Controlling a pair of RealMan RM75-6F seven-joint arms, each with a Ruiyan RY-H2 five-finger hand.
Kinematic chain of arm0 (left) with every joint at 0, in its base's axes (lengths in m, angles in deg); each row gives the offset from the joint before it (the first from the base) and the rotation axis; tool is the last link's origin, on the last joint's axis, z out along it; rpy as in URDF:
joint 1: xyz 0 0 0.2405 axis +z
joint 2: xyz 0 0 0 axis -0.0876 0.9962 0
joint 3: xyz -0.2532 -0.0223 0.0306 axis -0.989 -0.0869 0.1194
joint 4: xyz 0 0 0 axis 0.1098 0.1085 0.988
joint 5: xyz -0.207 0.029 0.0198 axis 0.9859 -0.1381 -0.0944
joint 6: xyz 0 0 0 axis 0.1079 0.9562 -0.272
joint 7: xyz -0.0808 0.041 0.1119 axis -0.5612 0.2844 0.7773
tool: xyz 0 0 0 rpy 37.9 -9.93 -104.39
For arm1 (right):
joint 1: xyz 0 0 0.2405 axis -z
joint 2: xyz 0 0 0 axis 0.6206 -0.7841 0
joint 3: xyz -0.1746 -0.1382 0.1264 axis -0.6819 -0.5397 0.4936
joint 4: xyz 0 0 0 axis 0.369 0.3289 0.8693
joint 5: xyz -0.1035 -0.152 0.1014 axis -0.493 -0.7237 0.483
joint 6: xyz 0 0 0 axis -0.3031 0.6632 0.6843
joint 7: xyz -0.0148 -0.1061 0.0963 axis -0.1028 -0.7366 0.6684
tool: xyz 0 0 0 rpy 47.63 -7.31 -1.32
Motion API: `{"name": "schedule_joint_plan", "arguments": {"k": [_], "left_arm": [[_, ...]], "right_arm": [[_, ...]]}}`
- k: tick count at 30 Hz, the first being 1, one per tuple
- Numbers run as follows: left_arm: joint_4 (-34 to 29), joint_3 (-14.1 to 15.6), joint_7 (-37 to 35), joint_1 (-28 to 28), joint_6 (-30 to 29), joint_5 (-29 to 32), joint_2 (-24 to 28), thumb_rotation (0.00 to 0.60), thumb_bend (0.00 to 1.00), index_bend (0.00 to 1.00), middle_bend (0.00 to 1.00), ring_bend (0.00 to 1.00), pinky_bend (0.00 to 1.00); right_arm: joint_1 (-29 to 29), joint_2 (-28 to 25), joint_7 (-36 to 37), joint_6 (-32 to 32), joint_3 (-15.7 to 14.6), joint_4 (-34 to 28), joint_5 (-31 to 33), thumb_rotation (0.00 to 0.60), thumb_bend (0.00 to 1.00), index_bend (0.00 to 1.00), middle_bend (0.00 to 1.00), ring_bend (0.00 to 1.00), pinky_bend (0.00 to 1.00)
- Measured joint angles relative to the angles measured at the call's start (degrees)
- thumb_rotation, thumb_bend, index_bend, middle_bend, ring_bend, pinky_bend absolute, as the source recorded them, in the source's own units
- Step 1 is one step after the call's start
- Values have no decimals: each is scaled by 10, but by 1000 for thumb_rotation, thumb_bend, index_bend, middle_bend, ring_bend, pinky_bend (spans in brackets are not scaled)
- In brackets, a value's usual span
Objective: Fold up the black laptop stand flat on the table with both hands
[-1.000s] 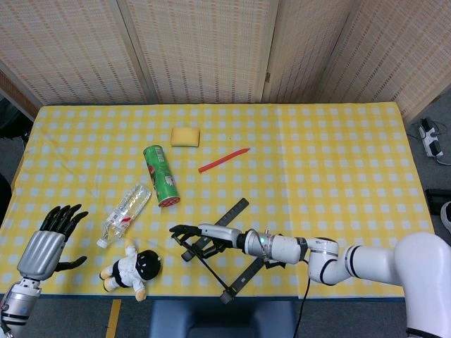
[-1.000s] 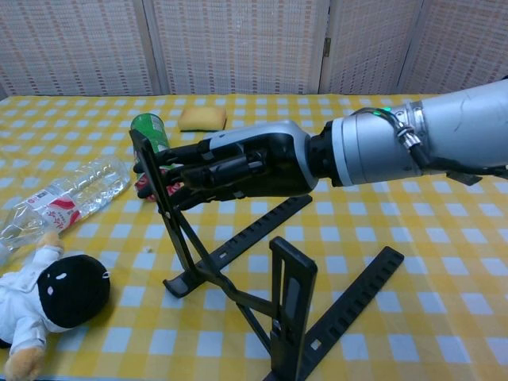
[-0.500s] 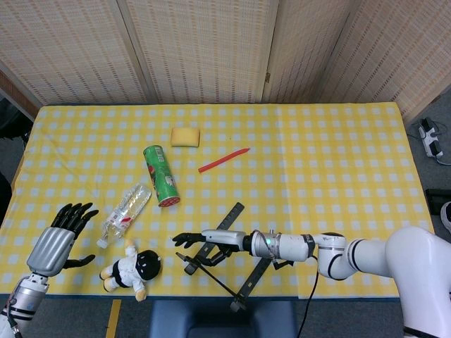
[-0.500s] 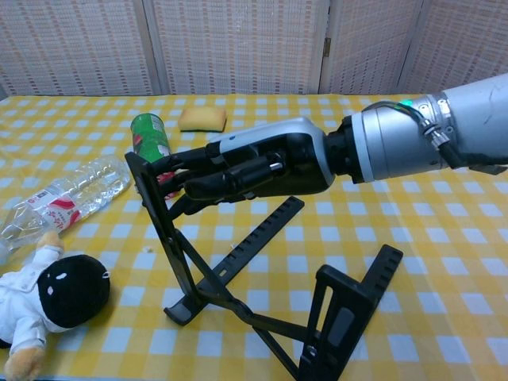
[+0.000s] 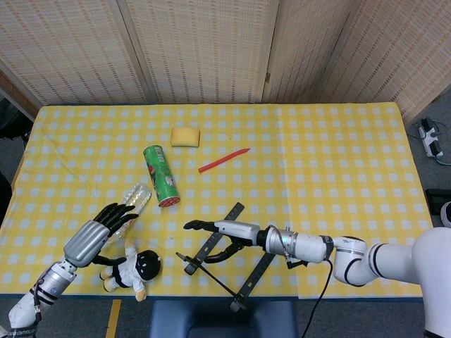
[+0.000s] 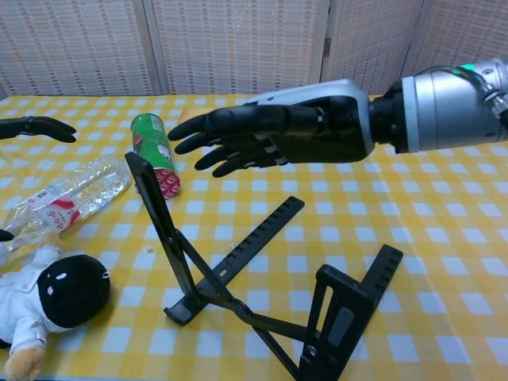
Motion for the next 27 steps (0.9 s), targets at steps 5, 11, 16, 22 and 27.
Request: {"name": "schedule_joint_plan", "arguments": {"k": [5, 11, 16, 22, 27], "left_arm": [[23, 15, -73, -55, 32, -36, -21, 600, 176, 239, 117, 69, 0], [36, 26, -146, -96, 58, -47, -51, 600, 338, 323, 150, 91, 0], [46, 33, -202, -130, 77, -44, -81, 600, 345, 332, 152, 91, 0], [51, 44, -194, -151, 98, -38, -106, 600, 345, 328, 153, 92, 0], [55, 46, -184, -158, 111, -22, -127, 600, 353, 348, 155, 92, 0]], "right_arm": [[36, -51, -31, 33, -6, -36, 22, 241, 250, 0, 0, 37, 0], [72, -83, -64, 50, -16, -64, 36, 238, 249, 0, 0, 36, 0], [86, -86, -70, 49, -18, -65, 42, 236, 249, 0, 0, 36, 0], [97, -87, -73, 46, -16, -63, 40, 235, 249, 0, 0, 36, 0], [101, -80, -69, 37, -14, -54, 40, 234, 249, 0, 0, 37, 0]]}}
